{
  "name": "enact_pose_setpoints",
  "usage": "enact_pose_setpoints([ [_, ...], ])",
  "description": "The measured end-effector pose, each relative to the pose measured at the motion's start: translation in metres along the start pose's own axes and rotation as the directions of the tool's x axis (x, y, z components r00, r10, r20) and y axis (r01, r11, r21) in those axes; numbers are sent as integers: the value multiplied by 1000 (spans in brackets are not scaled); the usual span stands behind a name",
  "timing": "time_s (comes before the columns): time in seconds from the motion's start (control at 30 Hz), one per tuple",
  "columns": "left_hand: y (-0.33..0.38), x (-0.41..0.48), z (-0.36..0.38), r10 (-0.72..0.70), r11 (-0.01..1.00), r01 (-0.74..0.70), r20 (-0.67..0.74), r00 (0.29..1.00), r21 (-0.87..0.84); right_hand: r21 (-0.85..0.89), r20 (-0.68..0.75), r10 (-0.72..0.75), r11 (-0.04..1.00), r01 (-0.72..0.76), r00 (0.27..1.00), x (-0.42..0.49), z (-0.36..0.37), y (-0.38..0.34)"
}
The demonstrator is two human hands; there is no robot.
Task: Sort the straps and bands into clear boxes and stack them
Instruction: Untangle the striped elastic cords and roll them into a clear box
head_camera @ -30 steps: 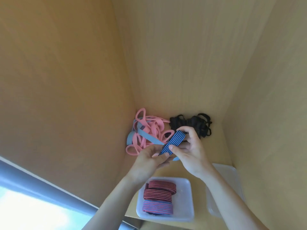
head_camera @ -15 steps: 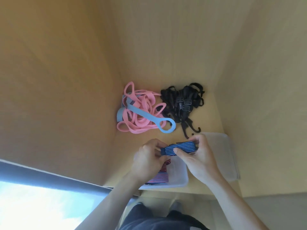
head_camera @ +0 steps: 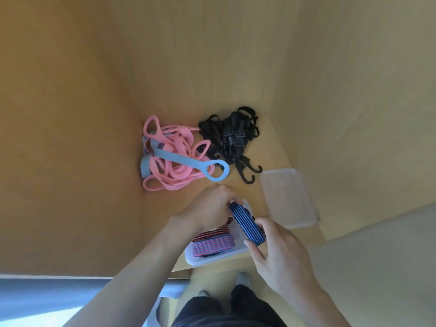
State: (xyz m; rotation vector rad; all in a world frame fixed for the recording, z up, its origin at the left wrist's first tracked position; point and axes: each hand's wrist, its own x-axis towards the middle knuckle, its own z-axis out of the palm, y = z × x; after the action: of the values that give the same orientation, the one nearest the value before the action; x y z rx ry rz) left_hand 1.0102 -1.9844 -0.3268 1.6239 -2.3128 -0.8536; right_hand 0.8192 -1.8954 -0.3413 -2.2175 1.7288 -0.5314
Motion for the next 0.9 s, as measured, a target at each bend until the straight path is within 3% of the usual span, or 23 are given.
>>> enact_pose_setpoints([
  [0.17, 2, 10, -4, 80, 990, -82, 20, 997, 112, -73, -55, 33, 997, -37, 998, 4, 11, -9],
  [0.4, -1, 10, -2, 169, 965, -162, -17, 986, 204, -200, -118, -37, 980, 13, 992, 5, 27, -14],
  [0.6, -14, 12, 9, 206, 971, -195, -69, 976, 139, -174, -119, 12, 984, -33, 993, 3, 34, -16],
  [0.9, -34, 11, 11, 75, 997, -76, -18, 997, -18, -188, -56, 69, 979, -79, 996, -1, 29, -28],
])
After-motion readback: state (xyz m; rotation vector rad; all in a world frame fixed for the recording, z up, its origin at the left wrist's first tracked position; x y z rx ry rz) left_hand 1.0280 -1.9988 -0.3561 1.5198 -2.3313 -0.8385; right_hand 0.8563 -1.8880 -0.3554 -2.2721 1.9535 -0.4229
